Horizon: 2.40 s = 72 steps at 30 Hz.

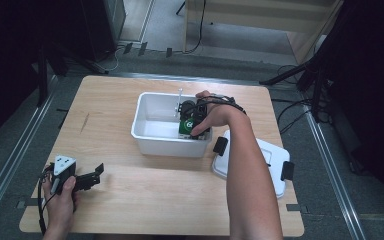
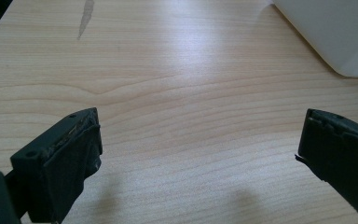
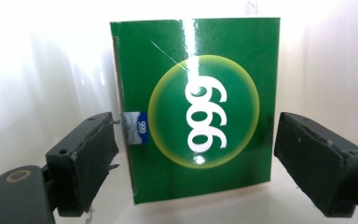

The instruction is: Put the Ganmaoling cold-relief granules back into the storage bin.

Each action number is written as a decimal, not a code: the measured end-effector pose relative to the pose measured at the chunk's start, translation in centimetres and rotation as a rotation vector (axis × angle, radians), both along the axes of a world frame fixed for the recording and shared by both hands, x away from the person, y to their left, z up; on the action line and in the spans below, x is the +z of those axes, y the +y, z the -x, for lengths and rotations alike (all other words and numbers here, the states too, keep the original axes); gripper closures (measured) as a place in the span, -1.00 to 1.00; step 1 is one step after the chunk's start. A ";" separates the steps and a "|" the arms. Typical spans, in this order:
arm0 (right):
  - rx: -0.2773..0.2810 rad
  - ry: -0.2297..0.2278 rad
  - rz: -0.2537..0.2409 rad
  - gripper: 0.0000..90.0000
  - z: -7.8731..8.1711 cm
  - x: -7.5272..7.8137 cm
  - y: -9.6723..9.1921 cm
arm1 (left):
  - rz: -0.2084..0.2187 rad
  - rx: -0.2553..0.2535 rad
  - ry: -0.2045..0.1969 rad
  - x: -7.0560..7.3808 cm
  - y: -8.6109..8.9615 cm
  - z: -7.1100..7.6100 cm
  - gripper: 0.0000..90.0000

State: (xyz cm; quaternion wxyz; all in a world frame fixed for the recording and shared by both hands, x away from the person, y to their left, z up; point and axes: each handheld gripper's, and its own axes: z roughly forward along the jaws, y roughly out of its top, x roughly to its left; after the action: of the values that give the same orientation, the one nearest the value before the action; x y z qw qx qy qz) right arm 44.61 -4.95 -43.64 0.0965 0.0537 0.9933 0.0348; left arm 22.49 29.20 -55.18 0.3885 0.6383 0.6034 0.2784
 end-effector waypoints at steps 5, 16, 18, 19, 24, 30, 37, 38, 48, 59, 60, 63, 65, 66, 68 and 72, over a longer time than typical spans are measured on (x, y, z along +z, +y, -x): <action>-0.027 -0.012 -0.029 -0.86 0.1 1.3 -0.4 | -0.001 0.000 0.000 0.0 0.0 0.0 -1.00; -0.082 -0.046 -0.106 -1.00 1.7 4.5 -2.0 | -0.011 0.000 0.001 0.0 -0.1 0.0 -1.00; -0.080 -0.054 -0.115 -1.00 2.0 5.0 -2.4 | -0.010 0.000 -0.001 0.0 -0.1 0.0 -1.00; -0.081 -0.058 -0.121 -1.00 2.2 5.2 -2.6 | -0.011 0.000 0.000 0.0 -0.1 0.0 -1.00; -0.107 -0.066 -0.147 -1.00 3.0 6.5 -3.6 | -0.013 -0.004 0.004 0.0 -0.1 0.0 -1.00; -0.109 -0.087 -0.143 -1.00 3.8 7.5 -4.9 | -0.015 -0.003 0.001 0.0 -0.1 0.0 -1.00; -0.113 -0.107 -0.142 -1.00 4.7 8.1 -6.4 | -0.018 -0.003 -0.001 0.0 -0.2 0.0 -1.00; -0.118 -0.108 -0.145 -1.00 4.8 8.2 -6.6 | -0.018 -0.003 -0.001 0.0 -0.2 0.0 -1.00; -0.142 -0.119 -0.147 -1.00 6.1 7.9 -9.5 | -0.021 -0.006 0.000 0.0 -0.2 0.1 -1.00; -0.191 -0.121 -0.137 -1.00 7.5 6.9 -12.9 | -0.022 -0.004 -0.003 0.0 -0.3 0.1 -1.00; -0.197 -0.122 -0.135 -1.00 7.6 6.8 -13.2 | -0.024 -0.005 -0.002 0.0 -0.3 0.1 -1.00; -0.217 -0.123 -0.142 -1.00 8.0 6.6 -14.1 | -0.022 -0.005 -0.001 0.0 -0.3 0.1 -1.00; -0.226 -0.120 -0.140 -1.00 8.2 6.2 -14.7 | -0.022 -0.005 -0.001 0.0 -0.3 0.1 -1.00; -0.232 -0.118 -0.139 -1.00 8.3 6.0 -15.0 | -0.024 -0.004 -0.002 0.0 -0.3 0.1 -1.00; -0.241 -0.121 -0.130 -1.00 8.4 5.7 -15.5 | -0.025 -0.006 0.000 0.0 -0.3 0.1 -1.00; -0.257 -0.109 -0.128 -1.00 8.8 4.7 -16.5 | -0.022 -0.005 -0.004 0.0 -0.3 0.2 -1.00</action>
State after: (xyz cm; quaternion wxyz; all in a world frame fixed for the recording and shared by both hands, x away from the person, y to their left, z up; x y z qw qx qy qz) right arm 35.77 -21.47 -38.98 0.1503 0.1846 0.9672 0.0884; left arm 22.33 28.94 -55.17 0.3834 0.6435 0.5981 0.2850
